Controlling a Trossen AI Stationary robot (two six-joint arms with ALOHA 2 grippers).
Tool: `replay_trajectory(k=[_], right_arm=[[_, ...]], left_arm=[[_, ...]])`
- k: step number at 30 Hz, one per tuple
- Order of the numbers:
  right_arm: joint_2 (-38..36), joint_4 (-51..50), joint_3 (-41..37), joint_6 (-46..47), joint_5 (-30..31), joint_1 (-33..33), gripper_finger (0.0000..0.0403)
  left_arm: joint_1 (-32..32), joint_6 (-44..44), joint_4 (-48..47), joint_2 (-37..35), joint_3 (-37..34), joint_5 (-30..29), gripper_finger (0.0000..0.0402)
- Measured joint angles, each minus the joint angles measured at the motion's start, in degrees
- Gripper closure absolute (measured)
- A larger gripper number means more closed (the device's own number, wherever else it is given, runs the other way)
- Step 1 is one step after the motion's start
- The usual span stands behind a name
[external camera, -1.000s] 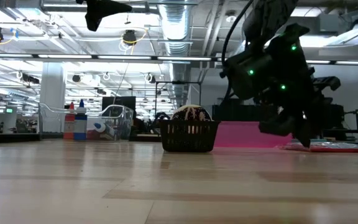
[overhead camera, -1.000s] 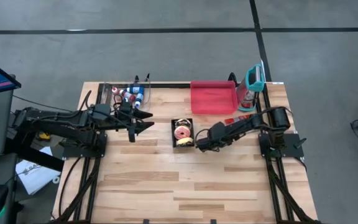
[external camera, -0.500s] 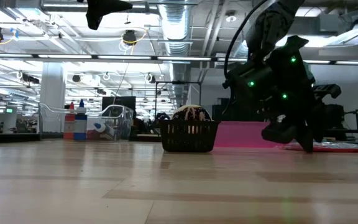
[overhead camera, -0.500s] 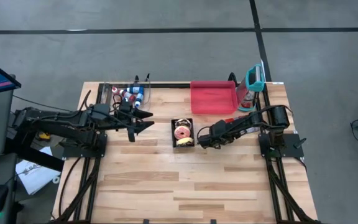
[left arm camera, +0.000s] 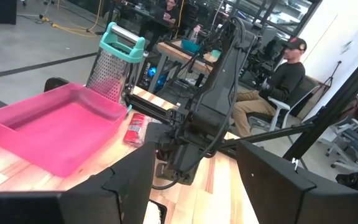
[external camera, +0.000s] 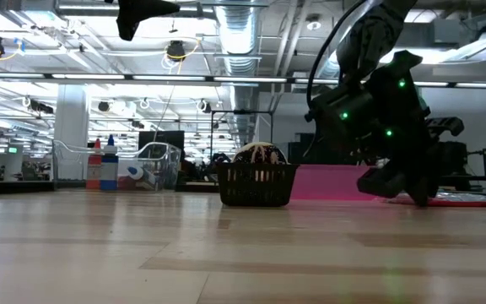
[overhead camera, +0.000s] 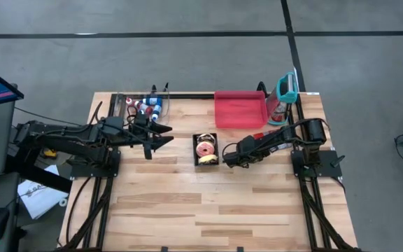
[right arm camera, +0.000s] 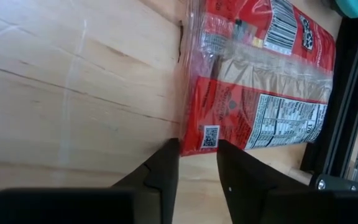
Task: Pick & Place Food Item
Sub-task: Put the orange popcorn bag into the red bin
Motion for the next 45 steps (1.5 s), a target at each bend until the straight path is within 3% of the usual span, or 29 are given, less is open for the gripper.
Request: replay_trajectory(k=[13,19,31,35,45], right_arm=[[0.13,0.05,-0.17,2.76,0.30,-0.09,0.0396],[0.13,-3.22,1.38,3.88,0.95,2.39,0.0402],[-2.81,-21.95,23.26,17.73,5.30,17.48,0.0403],[-4.92,-22.71,30.45,20.73,8.21,21.04,0.0403],[-5.97,-22.24,43.91,21.30,17.05,20.84,0.0403]], left_arm=[[0.00,-0.17,1.27,0.01,-0.02,-0.04,0.0179],[0.00,-0.17,1.38,0.02,-0.02,-0.07,0.0179],[0.00,-0.08,1.33,0.02,-0.02,-0.07,0.0179],[0.00,-0.02,1.39,0.01,-0.02,-0.08,0.0179],[0.00,-0.26,1.89,-0.15,-0.02,1.38,0.0179]])
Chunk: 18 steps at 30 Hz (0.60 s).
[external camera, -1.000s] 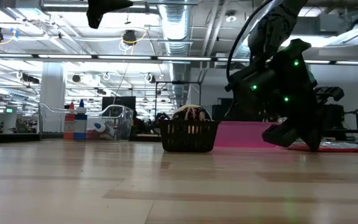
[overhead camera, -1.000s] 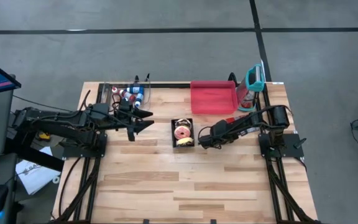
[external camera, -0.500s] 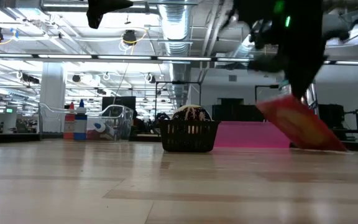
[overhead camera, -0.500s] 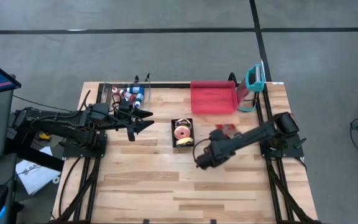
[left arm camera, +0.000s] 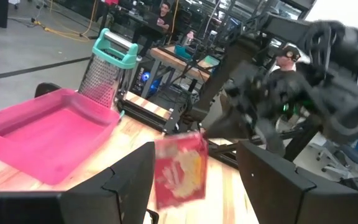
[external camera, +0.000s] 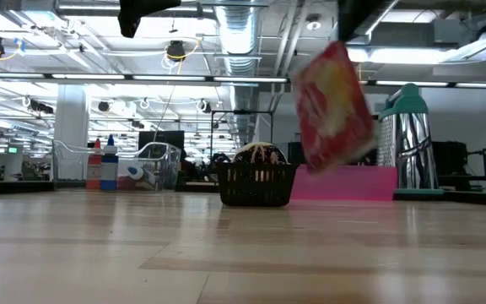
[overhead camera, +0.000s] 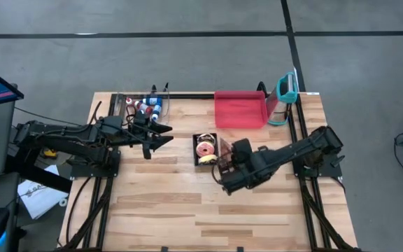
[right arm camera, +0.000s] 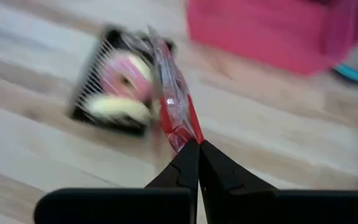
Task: Pick & Place Food Item
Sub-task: Put the orange popcorn bag into the red bin
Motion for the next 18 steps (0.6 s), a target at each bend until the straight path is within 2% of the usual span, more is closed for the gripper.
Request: replay_trajectory(k=[7,18], right_arm=[[0.02,-0.11,6.74,-7.98,8.54,-8.44,0.0403],[0.07,-0.13,8.30,-31.94,12.19,-28.82,0.0403]], left_arm=[[0.00,-0.03,0.32,0.00,0.00,0.07,0.0179],[0.00,0.26,0.71,0.00,0.00,0.07,0.0179]])
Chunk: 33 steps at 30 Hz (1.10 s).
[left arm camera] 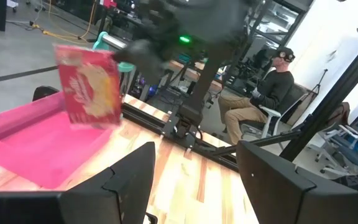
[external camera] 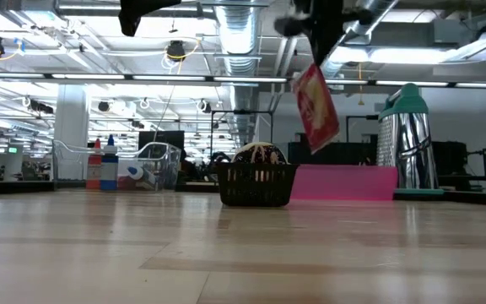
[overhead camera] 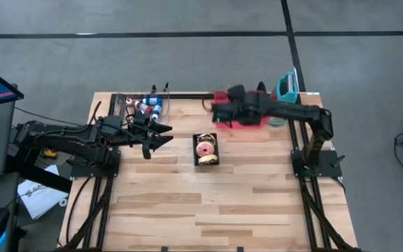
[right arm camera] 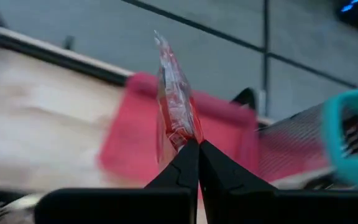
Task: Pick & Place Food Item
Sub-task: Put the orange popcorn bag into the red bin
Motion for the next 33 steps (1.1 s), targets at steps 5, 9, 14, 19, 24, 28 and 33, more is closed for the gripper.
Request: replay_trajectory(k=[5,9,14,19,24,28,33], right_arm=[[-0.02,2.30,-3.59,-9.93,-0.03,-7.89,0.0403],[0.02,6.33,-10.27,-14.78,-0.58,-11.32,0.0403],[0.09,11.57,-19.80,-15.95,-2.20,-14.28,0.0403],[-0.13,20.58,-26.75,-16.61,-0.83,-15.90,0.0403],[0.00,33.07,-31.05,-18.76,-4.72,-16.08,0.0403],[0.00,40.36,-32.46,-20.06,-6.82,-16.02,0.0400],[-0.02,48.45,-32.46,-22.42,-11.60,-16.11,0.0379]], left_arm=[[0.00,1.13,0.00,0.00,0.00,0.02,0.0179],[0.00,2.79,0.17,0.00,0.00,0.02,0.0179],[0.00,3.10,1.47,0.00,0.00,0.02,0.0179],[0.00,3.10,1.61,0.00,0.00,0.02,0.0179],[0.00,2.59,2.11,0.00,0.00,0.16,0.0179],[0.00,1.16,2.19,0.00,0.00,0.59,0.0179],[0.00,0.02,2.25,0.00,0.00,0.98,0.0179]])
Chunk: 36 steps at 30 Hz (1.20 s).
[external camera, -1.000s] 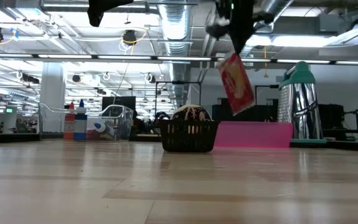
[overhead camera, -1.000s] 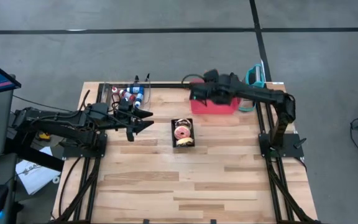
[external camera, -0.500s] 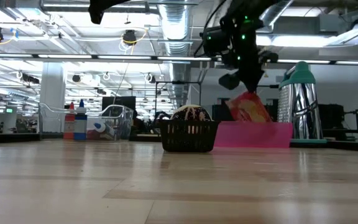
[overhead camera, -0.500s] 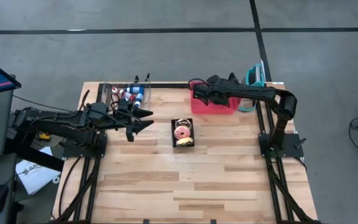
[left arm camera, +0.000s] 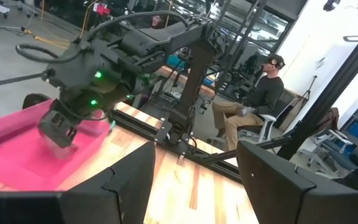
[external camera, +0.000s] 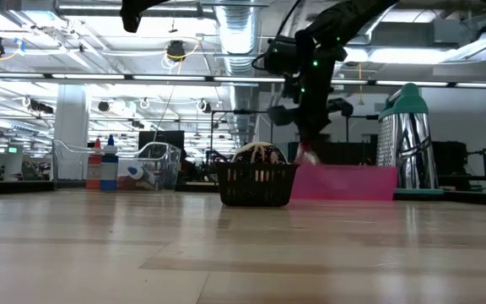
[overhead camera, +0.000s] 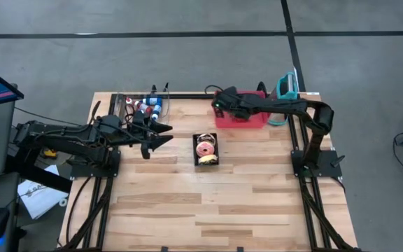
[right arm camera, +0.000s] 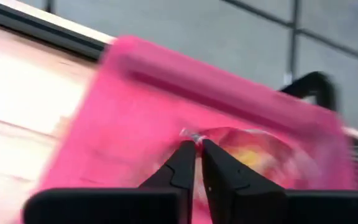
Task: Pick & Place Food Item
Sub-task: Put the orange popcorn bag into the red bin, then return to Home Position
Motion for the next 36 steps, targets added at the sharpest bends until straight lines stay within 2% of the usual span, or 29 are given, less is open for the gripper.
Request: replay_trajectory(k=[7,14,18,22,27,29,31,34,36], right_arm=[[-3.03,0.41,0.50,0.96,-3.79,2.76,0.0333],[-10.84,-0.78,0.59,5.10,0.67,8.52,0.0321],[-16.83,-0.83,0.63,7.85,1.00,14.03,0.0321],[-22.36,-3.06,-0.40,7.38,0.65,22.76,0.0321],[-29.27,-4.16,-8.30,17.42,1.91,32.45,0.0321],[-31.93,-1.68,-12.67,21.02,2.53,36.23,0.0321],[-33.89,2.93,-16.74,22.71,3.59,39.61,0.0321],[-35.74,9.76,-22.36,25.31,6.95,43.33,0.0321],[-36.04,13.37,-25.07,27.32,8.50,44.86,0.0321]], left_arm=[[0.00,2.10,0.05,-1.42,0.00,-0.02,0.0179],[0.07,5.53,-0.75,-2.23,0.00,-0.06,0.0179],[0.07,8.19,-7.25,-3.75,0.00,-0.13,0.0179],[0.07,9.58,-16.21,-9.32,0.00,-0.20,0.0179],[0.07,14.03,-23.65,-20.12,-0.25,-2.67,0.0179],[0.14,14.14,-22.09,-24.38,-3.04,-4.73,0.0179],[0.77,13.53,-16.39,-27.35,-8.32,-5.64,0.0181],[2.31,12.62,-5.43,-30.04,-17.17,-4.82,0.0194],[3.35,10.84,-2.16,-30.80,-21.33,-3.01,0.0206]])
